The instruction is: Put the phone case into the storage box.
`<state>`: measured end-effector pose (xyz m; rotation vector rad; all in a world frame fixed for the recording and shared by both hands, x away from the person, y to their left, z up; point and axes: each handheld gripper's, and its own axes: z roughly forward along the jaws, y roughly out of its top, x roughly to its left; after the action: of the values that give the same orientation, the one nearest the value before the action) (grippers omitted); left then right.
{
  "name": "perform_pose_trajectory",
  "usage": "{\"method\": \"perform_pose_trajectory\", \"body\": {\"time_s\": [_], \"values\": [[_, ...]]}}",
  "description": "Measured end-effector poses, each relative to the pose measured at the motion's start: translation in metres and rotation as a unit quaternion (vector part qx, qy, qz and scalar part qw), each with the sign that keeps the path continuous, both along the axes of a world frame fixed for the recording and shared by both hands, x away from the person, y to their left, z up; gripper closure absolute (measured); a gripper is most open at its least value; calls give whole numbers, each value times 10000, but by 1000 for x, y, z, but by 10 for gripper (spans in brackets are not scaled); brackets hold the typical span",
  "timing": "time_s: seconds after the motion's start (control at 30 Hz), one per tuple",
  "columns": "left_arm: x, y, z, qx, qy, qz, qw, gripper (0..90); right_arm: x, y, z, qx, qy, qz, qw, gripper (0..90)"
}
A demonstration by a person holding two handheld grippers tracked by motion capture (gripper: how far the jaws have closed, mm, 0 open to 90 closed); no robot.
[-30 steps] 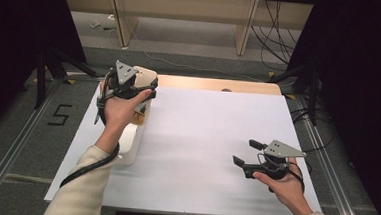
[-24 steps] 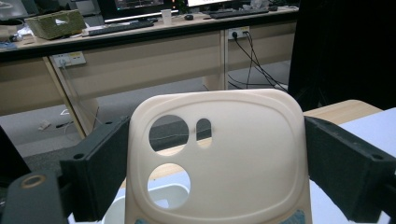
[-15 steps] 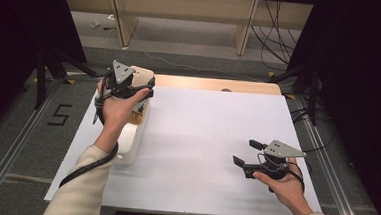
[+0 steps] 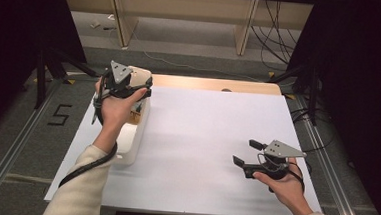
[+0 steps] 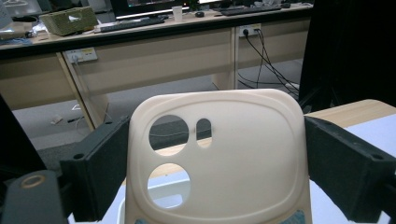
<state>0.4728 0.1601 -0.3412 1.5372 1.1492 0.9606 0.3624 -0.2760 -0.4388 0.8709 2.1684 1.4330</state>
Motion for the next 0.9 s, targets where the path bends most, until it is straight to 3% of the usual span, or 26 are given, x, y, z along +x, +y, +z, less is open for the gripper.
{"method": "perform_pose_trajectory", "body": {"time_s": [0.9], "values": [[4, 10, -6, -27, 60, 182, 9998, 109, 0, 0, 0, -1, -6, 3, 10000, 159]]}}
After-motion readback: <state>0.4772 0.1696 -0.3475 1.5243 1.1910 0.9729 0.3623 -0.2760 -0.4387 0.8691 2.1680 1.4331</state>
